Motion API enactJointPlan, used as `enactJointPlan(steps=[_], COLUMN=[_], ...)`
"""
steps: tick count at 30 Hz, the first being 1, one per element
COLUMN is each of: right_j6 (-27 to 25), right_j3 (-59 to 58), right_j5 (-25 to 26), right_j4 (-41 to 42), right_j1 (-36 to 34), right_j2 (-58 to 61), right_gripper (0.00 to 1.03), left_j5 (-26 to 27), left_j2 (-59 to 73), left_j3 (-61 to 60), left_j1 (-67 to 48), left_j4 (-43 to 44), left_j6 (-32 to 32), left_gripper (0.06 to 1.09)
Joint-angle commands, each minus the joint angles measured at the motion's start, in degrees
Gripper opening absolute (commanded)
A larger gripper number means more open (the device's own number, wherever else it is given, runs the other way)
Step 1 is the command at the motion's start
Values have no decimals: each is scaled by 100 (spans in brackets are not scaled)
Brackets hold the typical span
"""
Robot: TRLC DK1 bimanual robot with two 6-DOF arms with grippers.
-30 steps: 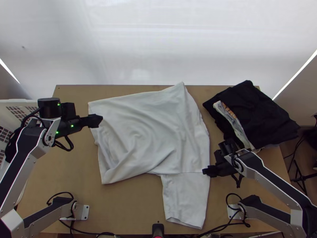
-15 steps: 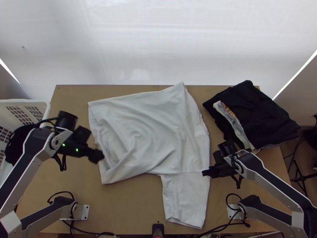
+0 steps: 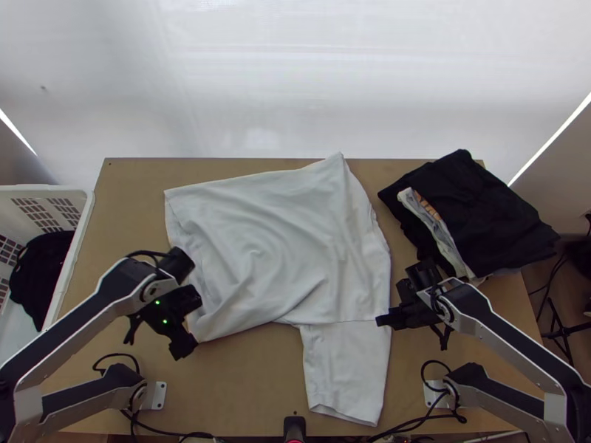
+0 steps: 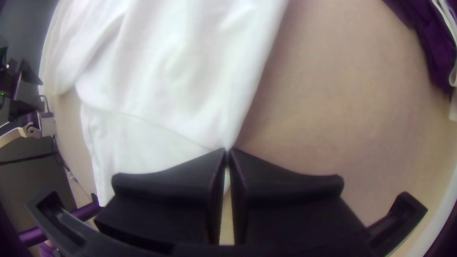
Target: Fold the t-shirt
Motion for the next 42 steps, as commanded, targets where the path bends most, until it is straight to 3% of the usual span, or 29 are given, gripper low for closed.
enactJointPlan(steps=[1,9,17,20,24,28,32,35,42], right_j6=[2,2,-42,-60,-121,-227,-297,-227,46], right_j3=[31,40,57,49,57,93,181,558,2422], right_j5=[37,46,46,55,55,55,46,46,55], right_j4=[5,5,-4,-4,-4,-4,-4,-12,111], right_j1=[5,5,-3,-30,-56,-223,-416,-566,-1076], right_j2=[7,-19,-54,-54,-28,-10,-2,-177,-432], right_gripper=[3,3,3,3,3,3,3,3,3], left_j5=[111,261,234,225,217,208,217,331,1140], left_j2=[330,611,901,805,383,-250,-549,-478,-426], left_j3=[-473,-763,-1062,-1062,-1053,-921,-631,-139,564], left_j1=[-349,-191,29,134,292,319,468,864,1822], left_j4=[640,2169,2486,2354,2266,1703,1387,1405,2398], left_j6=[35,-106,96,281,395,799,870,536,-1539], left_gripper=[103,103,103,86,29,10,10,10,10])
